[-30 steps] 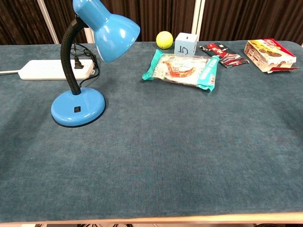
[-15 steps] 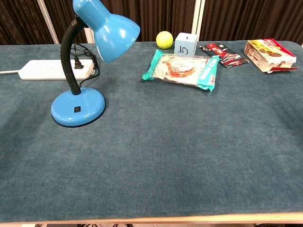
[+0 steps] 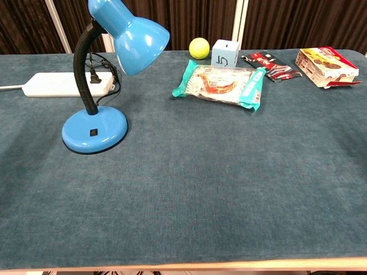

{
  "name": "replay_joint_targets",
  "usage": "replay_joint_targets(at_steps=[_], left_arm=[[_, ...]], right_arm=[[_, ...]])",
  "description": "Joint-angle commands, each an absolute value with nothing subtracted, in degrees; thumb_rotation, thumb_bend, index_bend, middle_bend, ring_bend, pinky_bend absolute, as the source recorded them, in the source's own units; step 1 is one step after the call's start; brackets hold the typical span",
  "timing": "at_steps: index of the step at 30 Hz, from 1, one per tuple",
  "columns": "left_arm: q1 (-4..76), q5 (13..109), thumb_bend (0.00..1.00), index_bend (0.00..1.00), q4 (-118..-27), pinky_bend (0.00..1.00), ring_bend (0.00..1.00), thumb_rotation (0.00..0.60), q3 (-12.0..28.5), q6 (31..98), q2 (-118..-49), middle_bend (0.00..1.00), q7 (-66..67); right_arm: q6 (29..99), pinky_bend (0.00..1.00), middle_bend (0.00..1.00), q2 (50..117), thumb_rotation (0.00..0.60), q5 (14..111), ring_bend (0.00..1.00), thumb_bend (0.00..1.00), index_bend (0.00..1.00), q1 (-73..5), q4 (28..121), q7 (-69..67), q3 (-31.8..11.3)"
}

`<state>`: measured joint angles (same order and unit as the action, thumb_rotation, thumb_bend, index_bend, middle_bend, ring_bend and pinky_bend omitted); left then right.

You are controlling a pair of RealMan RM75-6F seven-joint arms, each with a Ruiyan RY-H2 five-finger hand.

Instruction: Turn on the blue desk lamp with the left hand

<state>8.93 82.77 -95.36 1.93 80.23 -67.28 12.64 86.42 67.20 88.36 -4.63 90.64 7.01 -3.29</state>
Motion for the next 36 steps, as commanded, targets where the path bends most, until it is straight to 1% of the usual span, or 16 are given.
replay_joint_targets(at_steps=[1,2,3,4,7,10,15,21,28,36], left_arm=[[9.5,82.9,0.14,0.00,-95.5,0.49,0.36,0.600,1.8,79.4,-67.2,0.34,14.8],[9.9,82.8,0.18,0.00,-95.5,0.57,0.46,0.600,1.9,78.9,-67.2,0.46,15.7],[10.3,82.3,0.23,0.00,-95.6,0.67,0.58,0.600,2.0,78.2,-67.2,0.60,16.6],[10.7,81.5,0.29,0.00,-96.0,0.74,0.66,0.600,2.2,77.3,-67.2,0.69,17.3],[12.6,76.8,0.39,0.00,-98.7,0.82,0.77,0.600,2.9,72.2,-66.7,0.81,20.0],[15.3,72.6,0.47,0.00,-100.9,0.87,0.83,0.600,3.7,67.8,-66.4,0.88,25.6],[19.9,64.3,0.51,0.00,-103.8,0.90,0.88,0.600,5.7,62.8,-68.4,0.93,33.5],[24.8,56.8,0.53,0.00,-105.4,0.91,0.89,0.600,7.3,60.7,-72.2,0.94,41.2],[30.2,48.9,0.53,0.01,-106.9,0.91,0.89,0.600,7.8,61.0,-77.0,0.94,49.4],[33.3,43.7,0.54,0.02,-108.2,0.91,0.89,0.600,6.3,63.6,-81.8,0.94,54.2]], right_arm=[[86.5,0.00,0.00,66.9,0.600,88.1,0.00,0.23,0.00,-4.5,90.8,6.3,-3.4],[86.5,0.00,0.00,66.8,0.600,88.0,0.00,0.24,0.00,-4.5,90.8,6.2,-3.4],[86.4,0.00,0.00,66.8,0.600,88.1,0.00,0.24,0.00,-4.5,90.8,6.1,-3.3],[86.4,0.00,0.00,66.7,0.600,88.1,0.00,0.24,0.00,-4.5,90.8,6.0,-3.3],[86.3,0.00,0.00,66.7,0.600,88.3,0.00,0.23,0.00,-4.5,90.9,6.0,-3.1],[86.2,0.00,0.00,66.7,0.600,88.4,0.00,0.24,0.00,-4.6,90.9,6.1,-3.1],[86.1,0.00,0.00,66.6,0.600,88.2,0.00,0.24,0.00,-4.6,91.1,6.0,-3.2],[86.0,0.00,0.00,66.6,0.600,88.0,0.00,0.24,0.00,-4.6,91.1,5.6,-3.2],[85.6,0.00,0.00,66.6,0.600,87.8,0.00,0.24,0.00,-4.7,91.1,5.1,-3.2],[85.3,0.00,0.00,66.3,0.600,87.5,0.00,0.24,0.00,-4.7,91.5,4.6,-3.2]])
